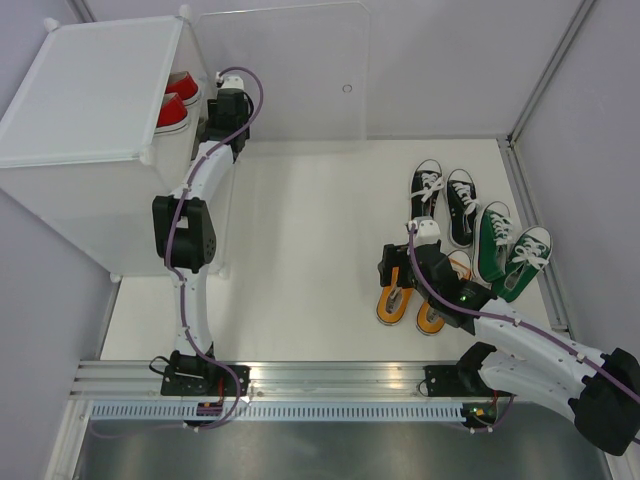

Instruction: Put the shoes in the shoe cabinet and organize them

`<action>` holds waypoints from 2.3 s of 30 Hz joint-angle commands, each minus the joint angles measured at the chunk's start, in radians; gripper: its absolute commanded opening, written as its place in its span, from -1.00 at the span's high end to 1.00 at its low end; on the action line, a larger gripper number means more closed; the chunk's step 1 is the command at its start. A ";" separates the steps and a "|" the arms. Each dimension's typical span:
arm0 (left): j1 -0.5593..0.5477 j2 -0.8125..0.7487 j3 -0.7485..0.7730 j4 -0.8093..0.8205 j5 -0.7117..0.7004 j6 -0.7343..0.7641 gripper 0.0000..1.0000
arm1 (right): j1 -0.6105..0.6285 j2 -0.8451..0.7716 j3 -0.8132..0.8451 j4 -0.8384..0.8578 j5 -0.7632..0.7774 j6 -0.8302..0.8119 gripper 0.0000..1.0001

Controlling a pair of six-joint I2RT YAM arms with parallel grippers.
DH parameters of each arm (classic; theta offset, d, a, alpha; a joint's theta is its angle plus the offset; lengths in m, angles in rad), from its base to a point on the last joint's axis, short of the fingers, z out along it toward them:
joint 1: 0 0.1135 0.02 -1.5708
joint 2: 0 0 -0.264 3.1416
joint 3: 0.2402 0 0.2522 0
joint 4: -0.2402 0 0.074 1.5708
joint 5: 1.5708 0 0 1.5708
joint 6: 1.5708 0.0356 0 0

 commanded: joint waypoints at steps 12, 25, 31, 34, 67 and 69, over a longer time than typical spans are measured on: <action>0.015 0.022 -0.003 -0.031 -0.114 0.032 -0.22 | 0.004 0.004 0.011 0.037 -0.002 0.001 -0.80; 0.047 0.014 0.060 -0.033 -0.329 0.066 -0.22 | 0.004 0.007 0.009 0.038 -0.002 0.002 -0.79; 0.047 0.013 0.060 -0.038 -0.282 0.060 -0.24 | 0.004 0.009 0.011 0.038 -0.002 0.002 -0.79; 0.036 -0.010 0.019 -0.038 -0.213 0.045 -0.30 | 0.004 0.010 0.011 0.040 -0.005 0.001 -0.79; -0.019 -0.262 -0.373 -0.090 -0.306 -0.112 -0.26 | 0.004 0.000 0.025 0.015 -0.020 -0.001 -0.77; -0.013 -0.238 -0.349 -0.090 -0.299 -0.104 -0.26 | 0.004 0.000 0.025 0.017 -0.022 -0.001 -0.78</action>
